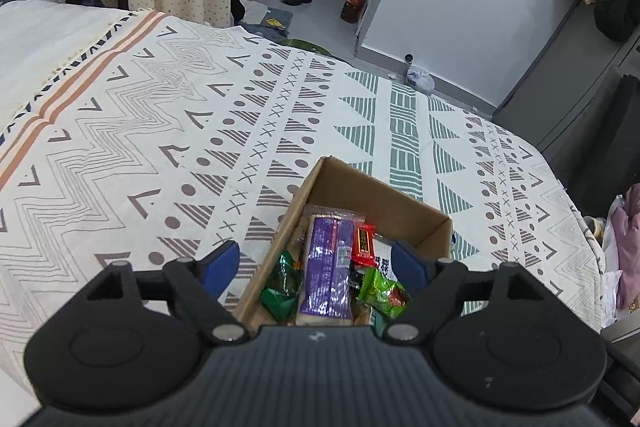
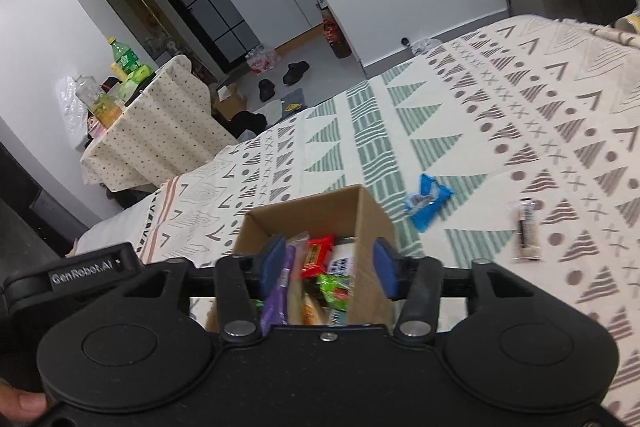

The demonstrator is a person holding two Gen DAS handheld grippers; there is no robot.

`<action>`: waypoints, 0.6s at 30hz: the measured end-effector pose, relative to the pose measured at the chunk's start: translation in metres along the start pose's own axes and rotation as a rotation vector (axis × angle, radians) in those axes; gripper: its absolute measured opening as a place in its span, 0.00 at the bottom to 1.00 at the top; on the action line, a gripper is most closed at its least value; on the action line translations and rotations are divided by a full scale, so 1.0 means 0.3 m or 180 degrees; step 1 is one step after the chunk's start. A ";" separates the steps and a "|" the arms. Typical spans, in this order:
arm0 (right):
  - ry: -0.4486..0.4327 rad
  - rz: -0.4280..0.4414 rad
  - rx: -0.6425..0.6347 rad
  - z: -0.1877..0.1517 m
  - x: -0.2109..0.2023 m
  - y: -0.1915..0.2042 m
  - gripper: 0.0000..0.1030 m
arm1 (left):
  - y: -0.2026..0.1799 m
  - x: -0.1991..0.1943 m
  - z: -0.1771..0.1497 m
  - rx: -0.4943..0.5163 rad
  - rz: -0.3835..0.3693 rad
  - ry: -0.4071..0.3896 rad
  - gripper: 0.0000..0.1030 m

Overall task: Organize snacks
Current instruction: 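Open both tools to drop the candy bars into the box, then move both tools back toward the blue packet and clear stick packet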

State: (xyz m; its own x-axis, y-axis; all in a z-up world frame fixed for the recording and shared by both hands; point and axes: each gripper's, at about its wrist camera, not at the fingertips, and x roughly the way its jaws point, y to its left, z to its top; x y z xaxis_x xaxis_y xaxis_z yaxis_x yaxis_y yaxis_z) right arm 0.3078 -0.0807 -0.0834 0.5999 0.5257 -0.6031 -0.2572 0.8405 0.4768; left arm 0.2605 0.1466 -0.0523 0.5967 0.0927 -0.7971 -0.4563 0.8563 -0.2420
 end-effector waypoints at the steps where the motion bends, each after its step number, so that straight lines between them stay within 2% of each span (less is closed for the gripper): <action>1: -0.0009 -0.0011 -0.0009 -0.001 -0.013 -0.008 0.55 | -0.005 -0.006 -0.004 0.0001 -0.0001 -0.0002 0.83; 5: -0.0038 -0.0035 -0.0040 0.002 -0.068 -0.040 0.68 | -0.027 -0.044 -0.026 0.0024 0.0008 -0.0082 0.90; 7: -0.0061 -0.0064 -0.0074 0.006 -0.093 -0.050 0.80 | -0.041 -0.060 -0.037 0.0026 -0.0008 -0.0100 0.96; 9: -0.0093 -0.0087 -0.0107 0.008 -0.117 -0.064 0.84 | -0.057 -0.075 -0.048 0.0043 -0.0005 -0.0107 1.00; 18: -0.0179 -0.0170 -0.0047 0.015 -0.211 -0.146 1.00 | -0.142 -0.130 -0.105 0.0180 -0.0004 -0.0161 1.00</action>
State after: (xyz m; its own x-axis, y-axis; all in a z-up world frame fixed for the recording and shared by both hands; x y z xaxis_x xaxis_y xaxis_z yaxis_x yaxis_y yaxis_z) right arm 0.2845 -0.1514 -0.0631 0.6546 0.4722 -0.5903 -0.2345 0.8692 0.4352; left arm 0.2359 0.0904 -0.0283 0.6306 0.1159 -0.7674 -0.4183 0.8836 -0.2103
